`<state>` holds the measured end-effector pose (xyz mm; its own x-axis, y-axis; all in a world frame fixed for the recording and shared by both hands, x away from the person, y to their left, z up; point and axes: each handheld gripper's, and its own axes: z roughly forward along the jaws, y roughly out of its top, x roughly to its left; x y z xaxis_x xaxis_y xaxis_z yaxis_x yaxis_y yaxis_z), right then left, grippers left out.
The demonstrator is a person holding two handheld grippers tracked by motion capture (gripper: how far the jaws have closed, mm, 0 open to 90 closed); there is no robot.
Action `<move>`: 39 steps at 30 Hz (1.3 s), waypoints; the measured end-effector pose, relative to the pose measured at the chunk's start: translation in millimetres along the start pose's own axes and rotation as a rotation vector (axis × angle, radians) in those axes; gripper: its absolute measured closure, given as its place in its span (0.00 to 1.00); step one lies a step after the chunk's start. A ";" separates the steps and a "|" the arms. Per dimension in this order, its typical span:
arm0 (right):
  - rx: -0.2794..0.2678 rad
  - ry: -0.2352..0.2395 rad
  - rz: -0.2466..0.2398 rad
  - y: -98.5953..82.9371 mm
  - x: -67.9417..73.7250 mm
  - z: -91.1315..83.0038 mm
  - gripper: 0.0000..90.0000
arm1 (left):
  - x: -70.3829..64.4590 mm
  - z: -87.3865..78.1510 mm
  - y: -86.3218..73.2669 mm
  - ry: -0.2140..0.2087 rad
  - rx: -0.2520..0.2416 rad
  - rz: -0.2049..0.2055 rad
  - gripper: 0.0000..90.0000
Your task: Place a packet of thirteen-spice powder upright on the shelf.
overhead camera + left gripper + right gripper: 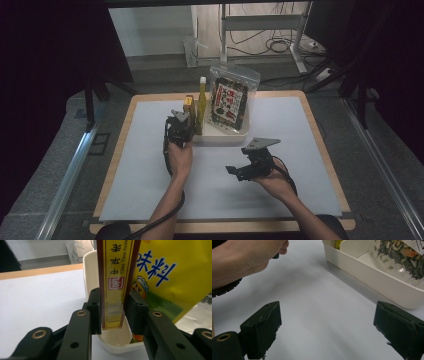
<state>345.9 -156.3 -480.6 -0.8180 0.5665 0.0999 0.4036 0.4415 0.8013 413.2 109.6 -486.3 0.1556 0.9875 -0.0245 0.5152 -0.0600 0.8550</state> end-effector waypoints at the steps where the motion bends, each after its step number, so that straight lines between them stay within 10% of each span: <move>1: 0.001 0.001 0.001 -0.1 -0.3 0.1 0.09 | -0.4 1.6 -0.9 0.001 0.003 0.000 0.76; 21: 0.003 -0.001 -0.004 -0.3 -0.3 -0.2 0.09 | 0.9 -4.4 -11.6 -0.048 -0.008 0.005 0.67; 28: 0.006 0.001 -0.005 -0.4 0.1 0.7 0.09 | 7.2 -9.5 -15.8 -0.109 -0.009 -0.001 1.00; 39: 0.006 0.002 -0.002 -1.1 -0.7 0.8 0.09 | 8.6 10.1 -19.6 -0.100 0.093 0.006 1.00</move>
<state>346.3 -156.6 -482.1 -0.8200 0.5637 0.0995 0.4041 0.4470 0.7980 413.0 117.8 -508.6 0.2404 0.9678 -0.0749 0.5888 -0.0840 0.8039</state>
